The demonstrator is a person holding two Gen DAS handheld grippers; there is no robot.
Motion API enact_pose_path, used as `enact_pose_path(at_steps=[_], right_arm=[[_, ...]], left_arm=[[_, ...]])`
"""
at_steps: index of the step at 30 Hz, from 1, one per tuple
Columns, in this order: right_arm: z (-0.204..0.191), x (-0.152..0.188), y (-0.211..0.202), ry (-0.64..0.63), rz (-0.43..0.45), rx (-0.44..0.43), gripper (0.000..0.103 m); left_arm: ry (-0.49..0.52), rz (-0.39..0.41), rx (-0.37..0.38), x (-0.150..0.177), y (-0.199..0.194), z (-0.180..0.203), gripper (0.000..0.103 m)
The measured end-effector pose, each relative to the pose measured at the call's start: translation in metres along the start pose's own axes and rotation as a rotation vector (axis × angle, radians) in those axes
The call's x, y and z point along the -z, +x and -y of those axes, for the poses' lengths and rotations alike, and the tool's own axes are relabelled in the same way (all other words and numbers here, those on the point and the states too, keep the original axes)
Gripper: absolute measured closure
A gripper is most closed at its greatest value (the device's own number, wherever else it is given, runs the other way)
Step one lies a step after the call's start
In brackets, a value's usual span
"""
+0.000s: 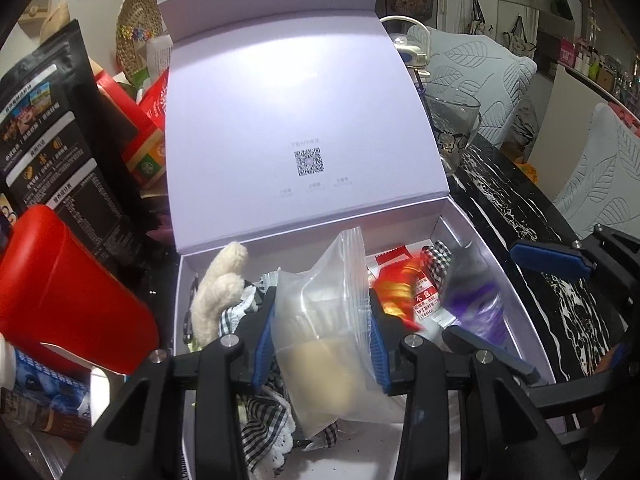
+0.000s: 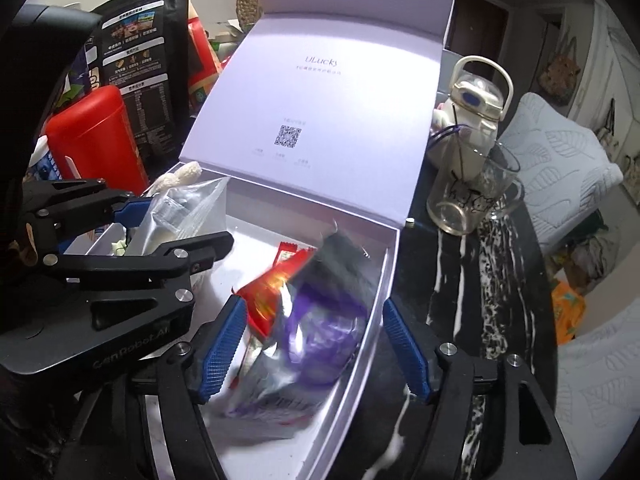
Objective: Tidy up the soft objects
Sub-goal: 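Lower both held items into the lavender box and open both grippers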
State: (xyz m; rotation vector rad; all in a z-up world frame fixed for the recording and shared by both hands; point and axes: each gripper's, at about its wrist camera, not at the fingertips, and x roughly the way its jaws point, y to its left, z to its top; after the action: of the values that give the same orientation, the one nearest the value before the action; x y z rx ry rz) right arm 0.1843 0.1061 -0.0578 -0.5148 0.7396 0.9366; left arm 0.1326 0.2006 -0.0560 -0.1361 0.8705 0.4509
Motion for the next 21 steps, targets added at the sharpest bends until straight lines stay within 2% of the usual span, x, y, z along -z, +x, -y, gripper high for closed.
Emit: enact_pose_path(at_steps=[5,6,7,9,14,21], right_arm=[[0.005,0.001,0.002,0.022,-0.009,0.007,0.032],[0.006,0.002,0.002,0.026,-0.011,0.005,0.032],[0.007,0.002,0.002,0.031,-0.013,0.003,0.032],[0.008,0.004,0.001,0.039,-0.014,0.001,0.032],[0.01,0.008,-0.004,0.054,-0.017,0.011,0.032],[0.015,0.004,-0.019,0.077,0.003,0.023,0.032]], left_arm=[[-0.005,-0.009,-0.015,-0.001,0.0,0.001,0.059],[-0.005,-0.009,-0.021,-0.001,0.0,0.002,0.053],[-0.009,-0.004,-0.026,-0.001,-0.002,0.001,0.041],[-0.017,0.003,-0.04,-0.001,-0.004,0.001,0.031],[-0.029,-0.005,-0.045,-0.003,-0.008,0.0,0.03],[-0.032,0.049,-0.08,-0.011,-0.032,-0.001,0.03]])
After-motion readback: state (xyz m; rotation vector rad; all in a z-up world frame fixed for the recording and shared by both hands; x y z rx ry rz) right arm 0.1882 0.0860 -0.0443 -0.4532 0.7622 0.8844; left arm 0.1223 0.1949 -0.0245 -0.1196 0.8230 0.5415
